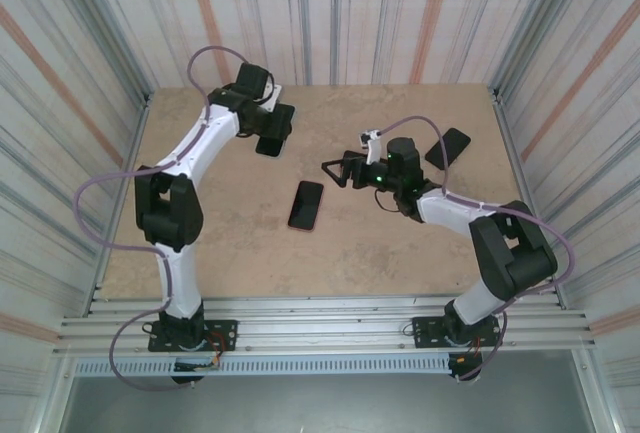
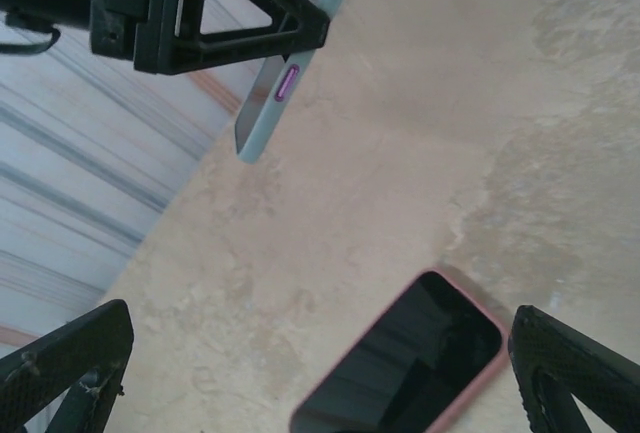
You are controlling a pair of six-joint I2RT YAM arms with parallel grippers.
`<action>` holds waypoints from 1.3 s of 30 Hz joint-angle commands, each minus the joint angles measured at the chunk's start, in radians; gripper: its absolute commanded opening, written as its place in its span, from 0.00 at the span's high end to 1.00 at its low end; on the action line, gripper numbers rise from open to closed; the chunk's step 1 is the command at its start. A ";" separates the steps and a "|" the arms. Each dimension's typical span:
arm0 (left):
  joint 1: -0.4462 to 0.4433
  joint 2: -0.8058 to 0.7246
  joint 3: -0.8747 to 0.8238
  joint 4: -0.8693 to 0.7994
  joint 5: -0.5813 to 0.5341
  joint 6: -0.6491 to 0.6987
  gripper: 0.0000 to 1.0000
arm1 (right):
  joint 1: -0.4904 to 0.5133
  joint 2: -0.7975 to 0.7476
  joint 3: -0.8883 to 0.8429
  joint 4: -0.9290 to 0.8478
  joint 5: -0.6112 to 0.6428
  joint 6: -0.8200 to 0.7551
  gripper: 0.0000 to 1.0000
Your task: Take the phone out of the phone case
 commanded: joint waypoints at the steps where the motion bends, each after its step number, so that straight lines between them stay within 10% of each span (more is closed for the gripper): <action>1: -0.040 -0.100 -0.070 0.097 -0.035 -0.207 0.58 | 0.028 0.037 0.031 0.088 0.041 0.113 0.04; 23: -0.196 -0.283 -0.377 0.423 -0.147 -0.466 0.58 | 0.115 0.224 0.182 0.135 0.036 0.294 0.46; 31: -0.213 -0.285 -0.381 0.433 -0.171 -0.474 0.57 | 0.122 0.229 0.194 0.134 0.053 0.313 0.77; 39: -0.219 -0.290 -0.373 0.422 -0.151 -0.440 0.28 | 0.122 0.208 0.196 0.133 0.063 0.316 0.99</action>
